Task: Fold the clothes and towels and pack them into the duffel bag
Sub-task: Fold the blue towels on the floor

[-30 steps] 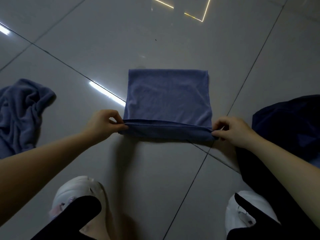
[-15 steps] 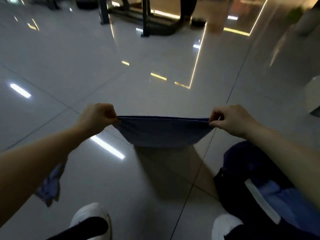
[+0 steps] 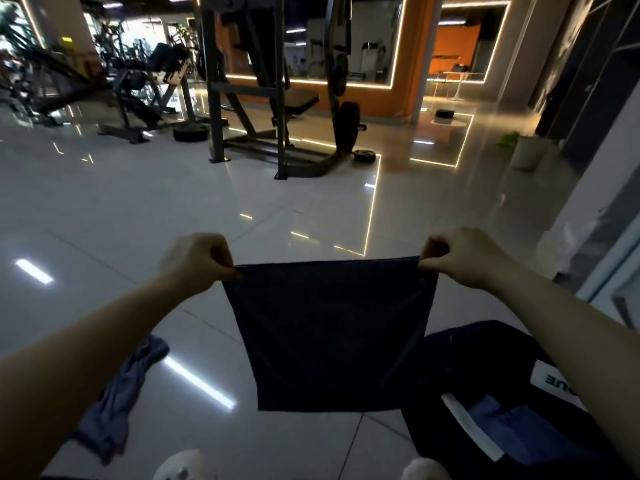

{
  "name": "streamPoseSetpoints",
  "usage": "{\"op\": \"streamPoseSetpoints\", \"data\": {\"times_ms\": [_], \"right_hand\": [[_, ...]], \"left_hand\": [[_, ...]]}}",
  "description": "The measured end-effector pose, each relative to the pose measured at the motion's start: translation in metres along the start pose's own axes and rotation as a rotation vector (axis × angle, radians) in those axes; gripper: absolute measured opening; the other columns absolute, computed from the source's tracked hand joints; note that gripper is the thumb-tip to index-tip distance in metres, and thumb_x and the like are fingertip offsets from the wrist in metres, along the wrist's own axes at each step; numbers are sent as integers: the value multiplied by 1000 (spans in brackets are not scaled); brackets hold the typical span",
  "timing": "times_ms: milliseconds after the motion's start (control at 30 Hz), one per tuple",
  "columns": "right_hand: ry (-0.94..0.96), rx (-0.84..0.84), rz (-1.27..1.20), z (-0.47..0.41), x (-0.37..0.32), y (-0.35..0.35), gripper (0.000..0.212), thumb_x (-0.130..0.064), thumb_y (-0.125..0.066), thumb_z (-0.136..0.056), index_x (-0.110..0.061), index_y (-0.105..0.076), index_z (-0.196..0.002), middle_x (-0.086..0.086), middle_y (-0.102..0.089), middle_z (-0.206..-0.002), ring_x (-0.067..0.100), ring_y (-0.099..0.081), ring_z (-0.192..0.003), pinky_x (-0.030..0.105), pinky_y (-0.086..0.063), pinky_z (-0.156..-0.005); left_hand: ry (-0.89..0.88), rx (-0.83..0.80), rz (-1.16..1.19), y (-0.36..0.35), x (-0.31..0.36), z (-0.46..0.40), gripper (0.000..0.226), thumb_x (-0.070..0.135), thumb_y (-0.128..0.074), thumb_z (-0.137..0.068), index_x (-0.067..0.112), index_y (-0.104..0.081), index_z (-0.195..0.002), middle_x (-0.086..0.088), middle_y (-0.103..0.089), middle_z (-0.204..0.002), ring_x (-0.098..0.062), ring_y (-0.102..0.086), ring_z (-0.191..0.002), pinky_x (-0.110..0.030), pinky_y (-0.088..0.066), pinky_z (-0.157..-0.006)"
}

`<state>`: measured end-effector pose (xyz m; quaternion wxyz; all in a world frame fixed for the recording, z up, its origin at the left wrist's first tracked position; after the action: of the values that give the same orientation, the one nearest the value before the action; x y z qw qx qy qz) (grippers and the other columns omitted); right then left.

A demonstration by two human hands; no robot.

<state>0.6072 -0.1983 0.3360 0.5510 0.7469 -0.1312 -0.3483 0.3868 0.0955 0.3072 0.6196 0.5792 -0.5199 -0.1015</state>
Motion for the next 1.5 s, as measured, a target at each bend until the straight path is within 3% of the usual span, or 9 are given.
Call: {"op": "streamPoseSetpoints", "data": {"times_ms": [333,500,667,867,1000,1133,1267,1367,1500], "right_hand": [[104,56,117,39,-20,12,29,-10,-68,-79,-25,-49,-63,-6,-53,-69,10,-48,-65,23,-33,-56],[140,15,81,47,-17,8,27,-13,-69,-83,-28,-51,-69,-9,-54,-73,6,-49,-69,22,-36,-59],[157,-7,118,46,-10,5,13,-15,-70,-84,-19,-60,-77,-8,-55,-75,6,-49,-69,20,-35,-60],[111,4,123,39,1,7,25,-11,-71,-80,-23,-54,-67,-9,-53,-72,8,-49,-69,21,-34,-59],[59,17,67,35,9,8,18,-11,-71,-80,-22,-56,-78,-7,-55,-77,10,-51,-71,23,-36,-59],[29,-5,-48,34,13,7,23,-14,-70,-83,-26,-55,-97,-2,-56,-82,15,-53,-76,24,-39,-63],[32,18,-127,35,7,17,16,-10,-70,-83,-24,-63,-79,-5,-64,-82,12,-60,-80,23,-43,-66],[-4,66,-269,37,7,19,12,-11,-71,-83,-20,-64,-78,-3,-64,-80,10,-59,-76,19,-40,-62],[24,125,-132,32,0,12,9,-11,-68,-85,-17,-63,-82,-7,-59,-77,16,-59,-78,18,-39,-63]], "left_hand": [[-153,-157,-77,1,10,35,29,16,-87,-66,18,-57,-66,-4,-64,-71,-25,-61,-73,-30,-47,-65],[-109,-161,27,5,2,38,26,12,-83,-70,24,-63,-82,-4,-64,-76,-22,-61,-75,-25,-46,-67],[54,-300,271,-5,-1,45,18,3,-80,-70,6,-65,-79,-6,-65,-75,-18,-59,-70,-20,-48,-60],[161,-510,649,-14,1,52,78,45,-95,-15,6,-60,-72,-4,-62,-64,-10,-62,-59,-17,-51,-56],[155,-543,653,-17,3,50,76,42,-96,-18,5,-58,-73,-4,-61,-65,-11,-62,-60,-18,-52,-56],[158,-457,612,-18,7,45,34,9,-79,-53,2,-56,-76,-10,-58,-70,-9,-62,-58,-17,-54,-57],[118,-214,670,-6,7,35,12,-4,-68,-72,4,-62,-78,-9,-55,-68,-13,-60,-61,-16,-54,-59],[126,-49,733,4,0,29,24,-7,-66,-78,15,-72,-72,-5,-66,-68,-9,-65,-65,-15,-53,-60],[87,-60,544,-2,5,30,16,-1,-69,-81,15,-69,-84,-17,-66,-86,-21,-61,-78,-23,-48,-71]]}}
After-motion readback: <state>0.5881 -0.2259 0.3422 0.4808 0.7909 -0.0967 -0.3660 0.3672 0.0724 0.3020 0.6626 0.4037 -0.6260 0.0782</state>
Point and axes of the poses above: each hand's wrist, its own z-axis away from the middle knuckle, its own y-axis out of the back of the hand, x = y × z, the point moved 6 cm from there along -z, towards the middle knuckle
